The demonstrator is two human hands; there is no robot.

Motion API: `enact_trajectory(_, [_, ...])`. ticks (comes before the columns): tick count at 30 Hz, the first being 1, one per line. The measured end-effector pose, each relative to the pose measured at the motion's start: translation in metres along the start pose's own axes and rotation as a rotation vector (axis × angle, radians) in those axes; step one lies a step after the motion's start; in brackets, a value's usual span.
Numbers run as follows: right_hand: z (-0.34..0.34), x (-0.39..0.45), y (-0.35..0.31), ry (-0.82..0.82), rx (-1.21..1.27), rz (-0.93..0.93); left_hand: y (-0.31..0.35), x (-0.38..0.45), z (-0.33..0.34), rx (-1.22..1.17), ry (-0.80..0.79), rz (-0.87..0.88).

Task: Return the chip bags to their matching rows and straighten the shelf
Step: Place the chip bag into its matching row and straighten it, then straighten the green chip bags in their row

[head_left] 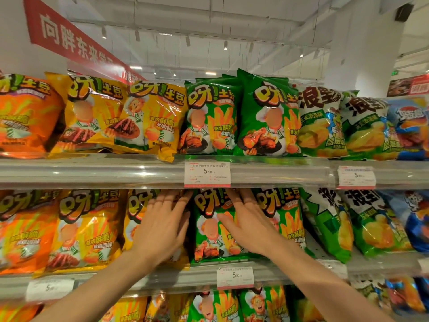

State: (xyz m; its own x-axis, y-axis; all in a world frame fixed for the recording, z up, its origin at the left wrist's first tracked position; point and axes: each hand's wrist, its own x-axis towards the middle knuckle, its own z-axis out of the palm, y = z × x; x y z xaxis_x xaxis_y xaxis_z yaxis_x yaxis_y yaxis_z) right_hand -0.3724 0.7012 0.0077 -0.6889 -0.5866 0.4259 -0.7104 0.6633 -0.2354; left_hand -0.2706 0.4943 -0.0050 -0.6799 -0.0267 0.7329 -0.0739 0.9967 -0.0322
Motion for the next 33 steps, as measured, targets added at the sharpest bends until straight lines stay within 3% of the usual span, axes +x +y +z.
enact_trajectory(7, [0.045, 0.01, -0.015, 0.079, -0.182, -0.027, -0.026, -0.01, 0.018, 0.085, -0.141, -0.042])
enact_trajectory(22, [0.051, 0.014, -0.016, 0.131, -0.191, -0.04, -0.028, -0.009, 0.025, 0.08, -0.15, -0.072])
enact_trajectory(28, [0.022, 0.004, 0.001, 0.123, -0.019, -0.081, 0.0, -0.001, 0.017, -0.098, 0.026, -0.151])
enact_trajectory(33, [-0.018, -0.018, 0.051, 0.245, -0.11, -0.01, 0.057, 0.014, 0.017, -0.328, 0.123, -0.095])
